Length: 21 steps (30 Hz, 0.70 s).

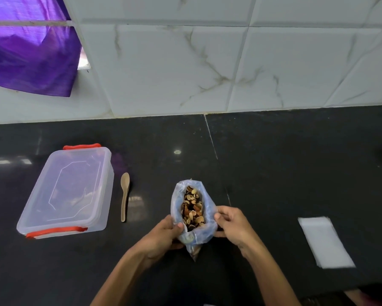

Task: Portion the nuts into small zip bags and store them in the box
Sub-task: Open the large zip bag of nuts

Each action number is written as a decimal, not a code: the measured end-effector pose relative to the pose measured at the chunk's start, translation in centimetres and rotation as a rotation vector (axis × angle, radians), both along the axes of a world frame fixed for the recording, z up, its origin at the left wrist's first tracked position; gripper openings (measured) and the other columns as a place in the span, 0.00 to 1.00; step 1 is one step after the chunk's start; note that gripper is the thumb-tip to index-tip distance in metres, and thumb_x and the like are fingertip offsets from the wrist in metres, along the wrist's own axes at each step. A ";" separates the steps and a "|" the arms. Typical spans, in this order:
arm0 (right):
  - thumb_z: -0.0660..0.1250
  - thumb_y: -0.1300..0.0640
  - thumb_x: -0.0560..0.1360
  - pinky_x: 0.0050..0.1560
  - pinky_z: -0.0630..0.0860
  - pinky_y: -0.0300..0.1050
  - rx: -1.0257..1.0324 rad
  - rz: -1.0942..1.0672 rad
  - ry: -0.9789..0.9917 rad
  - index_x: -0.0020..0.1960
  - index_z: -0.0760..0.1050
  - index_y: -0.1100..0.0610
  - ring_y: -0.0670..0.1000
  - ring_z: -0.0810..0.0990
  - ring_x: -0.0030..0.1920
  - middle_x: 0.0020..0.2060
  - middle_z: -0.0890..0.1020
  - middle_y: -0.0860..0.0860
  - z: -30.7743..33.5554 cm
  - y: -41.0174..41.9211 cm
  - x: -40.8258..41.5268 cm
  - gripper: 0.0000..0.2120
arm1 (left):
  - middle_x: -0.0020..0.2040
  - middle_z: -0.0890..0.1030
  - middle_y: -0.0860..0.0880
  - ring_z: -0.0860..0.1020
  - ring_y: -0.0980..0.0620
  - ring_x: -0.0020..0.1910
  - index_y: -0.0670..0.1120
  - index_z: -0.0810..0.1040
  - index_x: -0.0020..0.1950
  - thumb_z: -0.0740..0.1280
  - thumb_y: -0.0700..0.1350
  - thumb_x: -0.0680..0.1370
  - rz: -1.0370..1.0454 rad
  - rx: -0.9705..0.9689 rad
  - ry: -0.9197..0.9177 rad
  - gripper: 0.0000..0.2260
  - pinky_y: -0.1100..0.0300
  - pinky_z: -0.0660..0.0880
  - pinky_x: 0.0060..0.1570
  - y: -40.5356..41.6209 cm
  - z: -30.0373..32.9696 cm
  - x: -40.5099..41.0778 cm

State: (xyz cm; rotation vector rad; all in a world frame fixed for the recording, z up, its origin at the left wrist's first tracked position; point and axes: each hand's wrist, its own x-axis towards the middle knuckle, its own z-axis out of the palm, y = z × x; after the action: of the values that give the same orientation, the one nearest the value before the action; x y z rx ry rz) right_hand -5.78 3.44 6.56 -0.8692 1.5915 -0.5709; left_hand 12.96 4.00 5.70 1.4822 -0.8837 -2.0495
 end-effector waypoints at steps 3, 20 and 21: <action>0.57 0.61 0.81 0.44 0.81 0.40 -0.046 -0.046 0.021 0.55 0.76 0.55 0.47 0.83 0.48 0.49 0.82 0.52 0.7 0.5 -1.6 0.10 | 0.59 0.79 0.45 0.78 0.48 0.58 0.49 0.70 0.64 0.61 0.40 0.81 -0.141 -0.085 -0.030 0.13 0.54 0.76 0.57 -0.3 0.2 -1.3; 0.56 0.61 0.82 0.48 0.80 0.47 -0.051 -0.245 0.277 0.54 0.76 0.55 0.51 0.80 0.52 0.53 0.80 0.54 -0.4 4.4 -11.2 0.11 | 0.58 0.80 0.50 0.78 0.52 0.57 0.49 0.70 0.66 0.68 0.40 0.77 -0.309 -0.101 -0.019 0.18 0.59 0.75 0.54 1.0 -0.9 -12.7; 0.56 0.61 0.81 0.49 0.80 0.46 -0.054 -0.244 0.275 0.56 0.76 0.55 0.51 0.79 0.53 0.54 0.80 0.53 -0.4 4.5 -11.2 0.11 | 0.58 0.80 0.50 0.78 0.52 0.57 0.49 0.70 0.65 0.69 0.41 0.77 -0.304 -0.091 -0.033 0.18 0.59 0.75 0.54 1.0 -1.1 -12.6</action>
State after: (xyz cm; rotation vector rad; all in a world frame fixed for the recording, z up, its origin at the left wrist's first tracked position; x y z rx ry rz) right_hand -16.98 7.89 6.14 -0.8254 1.9571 -0.6915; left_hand 0.32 5.05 4.62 1.4065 -1.2644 -2.1654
